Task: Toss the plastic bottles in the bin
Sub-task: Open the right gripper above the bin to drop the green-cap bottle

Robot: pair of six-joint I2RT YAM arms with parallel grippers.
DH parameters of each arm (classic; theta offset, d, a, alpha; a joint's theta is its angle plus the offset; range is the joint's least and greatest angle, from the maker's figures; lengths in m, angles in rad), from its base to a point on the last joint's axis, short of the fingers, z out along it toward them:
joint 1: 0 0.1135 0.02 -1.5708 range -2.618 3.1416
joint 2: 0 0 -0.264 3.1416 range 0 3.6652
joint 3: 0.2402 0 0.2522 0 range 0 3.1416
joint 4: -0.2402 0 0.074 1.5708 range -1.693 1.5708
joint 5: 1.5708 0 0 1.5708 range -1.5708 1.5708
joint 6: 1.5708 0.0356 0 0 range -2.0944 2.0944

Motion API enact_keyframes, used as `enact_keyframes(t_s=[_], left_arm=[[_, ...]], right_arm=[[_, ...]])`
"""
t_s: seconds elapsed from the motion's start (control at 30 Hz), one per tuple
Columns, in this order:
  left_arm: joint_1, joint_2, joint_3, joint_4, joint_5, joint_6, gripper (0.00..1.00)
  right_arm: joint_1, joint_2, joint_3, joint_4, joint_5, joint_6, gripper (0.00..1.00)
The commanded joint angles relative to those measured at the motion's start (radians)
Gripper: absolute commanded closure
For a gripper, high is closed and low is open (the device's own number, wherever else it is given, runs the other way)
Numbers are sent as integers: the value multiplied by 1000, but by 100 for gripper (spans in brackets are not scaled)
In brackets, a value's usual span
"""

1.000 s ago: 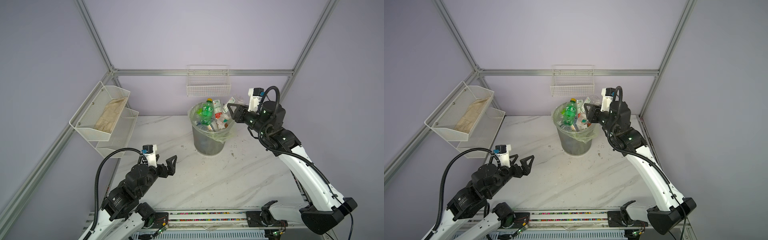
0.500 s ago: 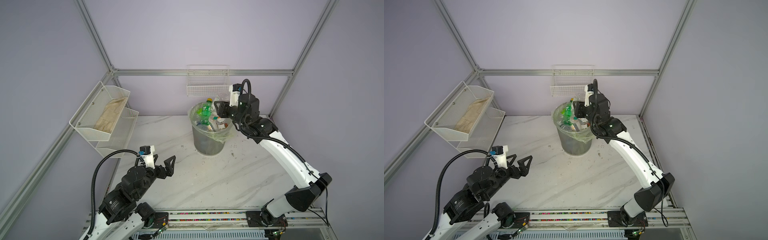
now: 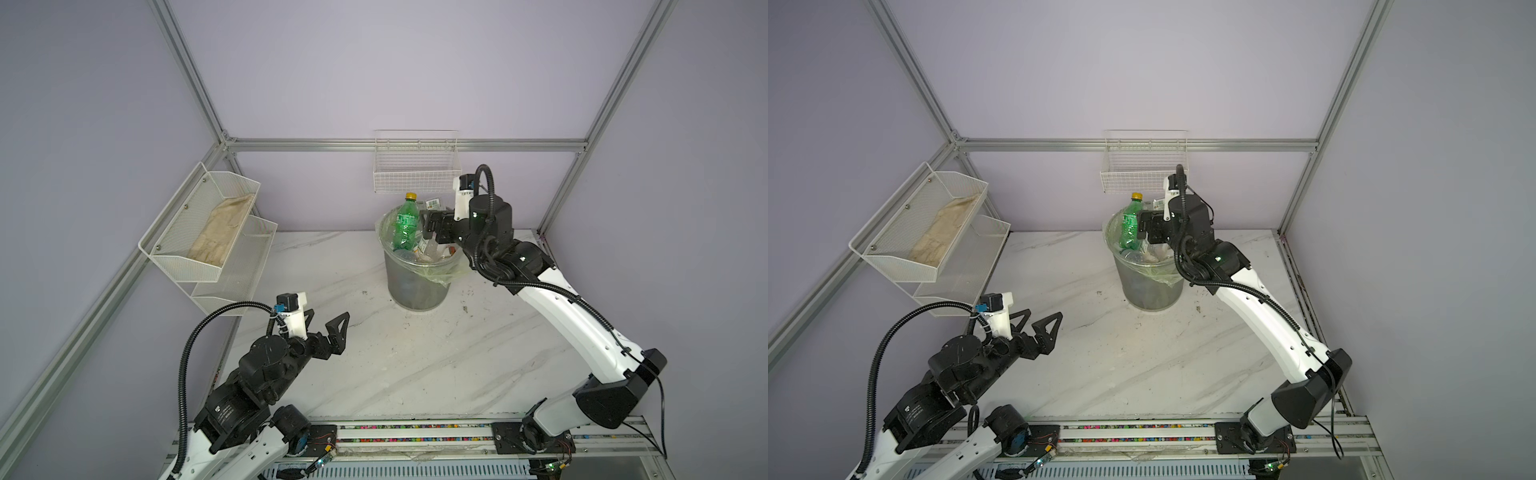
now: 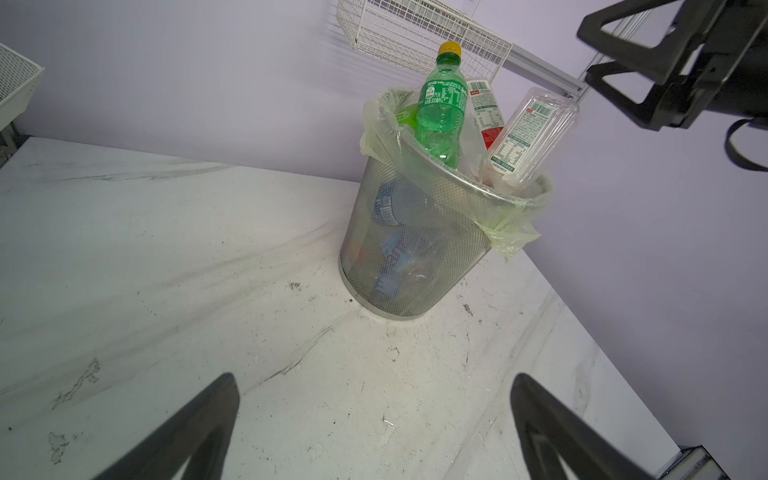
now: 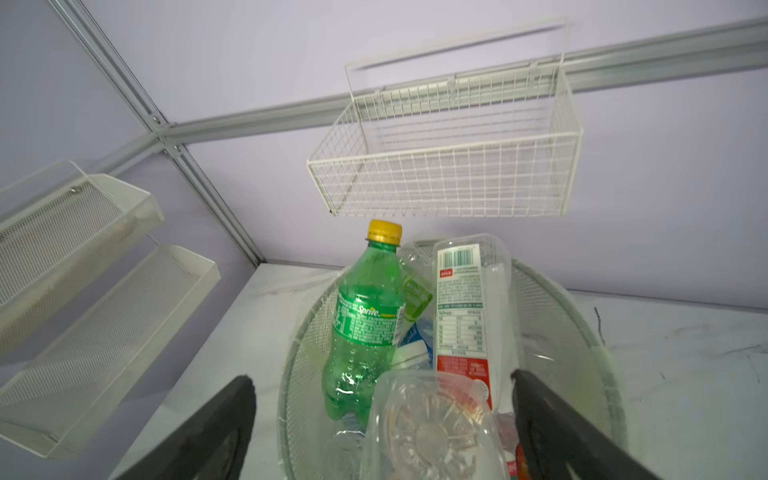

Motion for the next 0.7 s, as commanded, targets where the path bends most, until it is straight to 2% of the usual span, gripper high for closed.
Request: enact_keyframes(t_s=[0.0, 0.3, 0.67], left_arm=[[-4, 13, -8, 13, 8, 8, 0], [-4, 14, 1, 13, 8, 7, 0], [-4, 16, -10, 13, -19, 30, 0]], right_arm=[[2, -50, 21, 14, 54, -18, 3], [2, -108, -2, -13, 93, -15, 2], [-3, -256, -193, -29, 277, 31, 3]])
